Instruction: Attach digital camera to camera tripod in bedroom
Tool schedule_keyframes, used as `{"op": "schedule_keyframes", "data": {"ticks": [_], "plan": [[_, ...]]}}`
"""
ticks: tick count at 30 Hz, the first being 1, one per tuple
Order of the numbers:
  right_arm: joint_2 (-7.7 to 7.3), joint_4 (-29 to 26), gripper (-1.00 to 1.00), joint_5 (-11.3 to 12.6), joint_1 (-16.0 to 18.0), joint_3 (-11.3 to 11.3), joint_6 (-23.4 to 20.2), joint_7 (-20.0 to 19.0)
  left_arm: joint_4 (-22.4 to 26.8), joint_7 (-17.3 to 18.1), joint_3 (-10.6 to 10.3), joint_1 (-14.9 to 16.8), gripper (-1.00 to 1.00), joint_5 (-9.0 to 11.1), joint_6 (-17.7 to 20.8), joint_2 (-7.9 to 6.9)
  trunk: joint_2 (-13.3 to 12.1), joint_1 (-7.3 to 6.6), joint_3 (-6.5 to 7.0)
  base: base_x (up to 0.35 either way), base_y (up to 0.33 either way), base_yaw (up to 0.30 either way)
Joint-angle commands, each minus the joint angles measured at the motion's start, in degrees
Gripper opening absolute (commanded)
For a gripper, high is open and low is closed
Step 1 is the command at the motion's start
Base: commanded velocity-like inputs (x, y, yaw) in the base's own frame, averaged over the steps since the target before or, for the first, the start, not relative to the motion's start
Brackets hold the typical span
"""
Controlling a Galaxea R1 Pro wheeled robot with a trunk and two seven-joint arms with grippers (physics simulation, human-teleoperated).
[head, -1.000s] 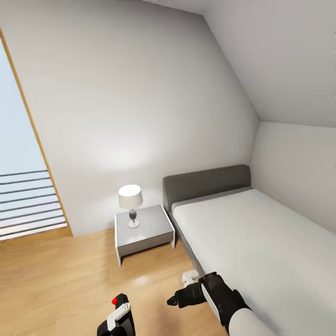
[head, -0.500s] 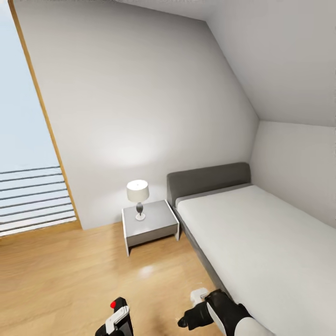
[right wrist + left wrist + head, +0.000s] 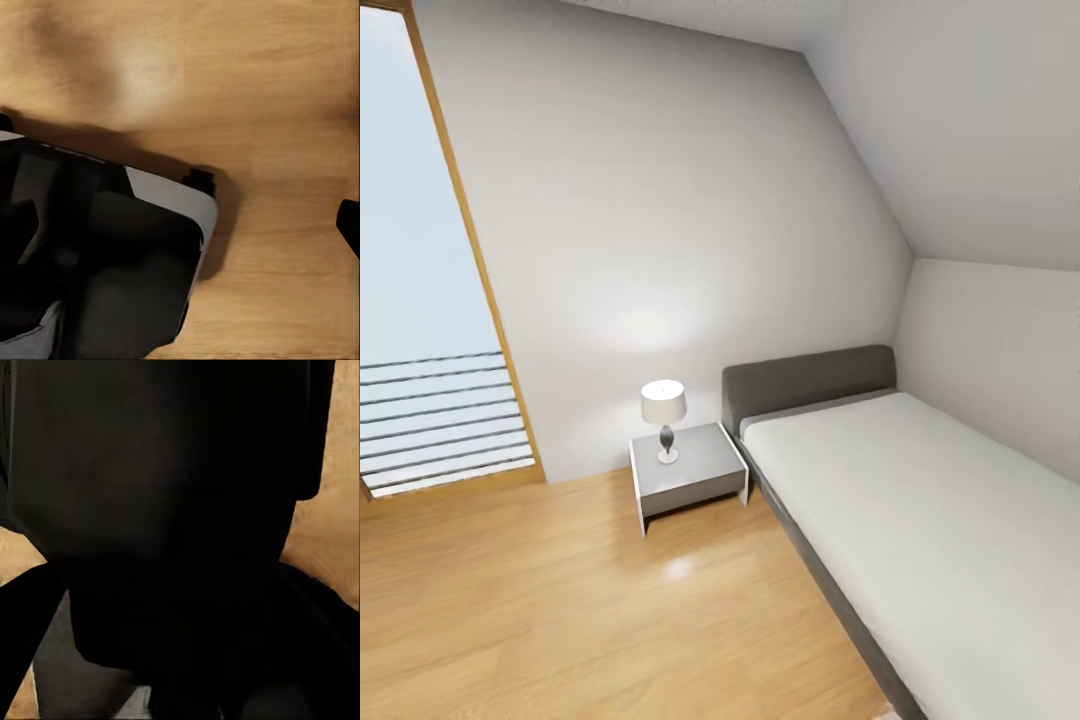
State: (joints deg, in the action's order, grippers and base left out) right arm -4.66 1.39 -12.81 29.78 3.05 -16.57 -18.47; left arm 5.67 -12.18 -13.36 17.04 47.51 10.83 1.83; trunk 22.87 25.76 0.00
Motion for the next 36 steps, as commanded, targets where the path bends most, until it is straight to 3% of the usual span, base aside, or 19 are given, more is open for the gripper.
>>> {"op": "schedule_keyframes", "data": {"ticks": [1, 6, 8, 11, 14, 21, 24, 36], "plan": [[-0.33, 0.1, 1.00, -0.2, -1.0, 0.2, 0.4, 0.0, -1.0, -0.3, -0.7, 0.0, -1.00, 0.5, 0.3, -0.09, 0.1, 0.02, 0.00, -0.027, 0.008, 0.000], [-1.62, 0.4, 1.00, -0.1, -7.6, 0.2, 2.9, 3.1, -4.7, -0.2, -0.7, -0.8, -1.00, 0.5, 0.3, -0.33, 0.1, 0.02, 0.00, -0.012, 0.004, 0.000], [-2.58, 0.5, 1.00, 0.0, -13.1, 0.1, 9.9, 5.0, -5.4, -0.1, -0.8, -1.4, -1.00, 0.5, -0.4, -0.25, 0.1, 0.02, 0.00, -0.002, 0.001, 0.000], [-2.90, 0.5, 1.00, 0.8, -16.4, -0.1, 16.0, 6.0, -5.5, -0.1, -0.8, -1.6, -1.00, 0.4, -2.3, -0.20, 0.1, 0.02, 0.00, 0.000, 0.000, 0.000], [-3.08, 0.5, 1.00, 6.1, -20.2, -0.8, 22.2, 8.4, -5.6, -0.1, -0.8, -2.0, -1.00, 0.3, -7.9, -0.23, 0.1, 0.02, 0.00, 0.000, 0.000, 0.000], [-3.34, 0.5, 1.00, 11.6, -21.9, -1.1, 24.3, 9.5, -5.7, -0.1, -0.7, -3.7, -1.00, 0.5, -11.9, -0.89, 0.1, 0.02, 0.00, 0.000, 0.000, 0.000], [-3.39, 0.5, 1.00, 12.7, -22.5, -1.2, 24.7, 9.7, -5.7, -0.2, -0.7, -4.2, -1.00, 0.9, -13.8, -1.48, 0.1, 0.02, 0.00, 0.000, 0.000, 0.000], [-3.08, 0.5, 1.00, 13.1, -23.3, -1.2, 25.9, 9.8, -5.7, -0.8, -0.6, -4.4, -1.00, 1.0, -15.1, -1.65, 0.1, 0.02, 0.00, 0.000, 0.000, 0.000]]}}
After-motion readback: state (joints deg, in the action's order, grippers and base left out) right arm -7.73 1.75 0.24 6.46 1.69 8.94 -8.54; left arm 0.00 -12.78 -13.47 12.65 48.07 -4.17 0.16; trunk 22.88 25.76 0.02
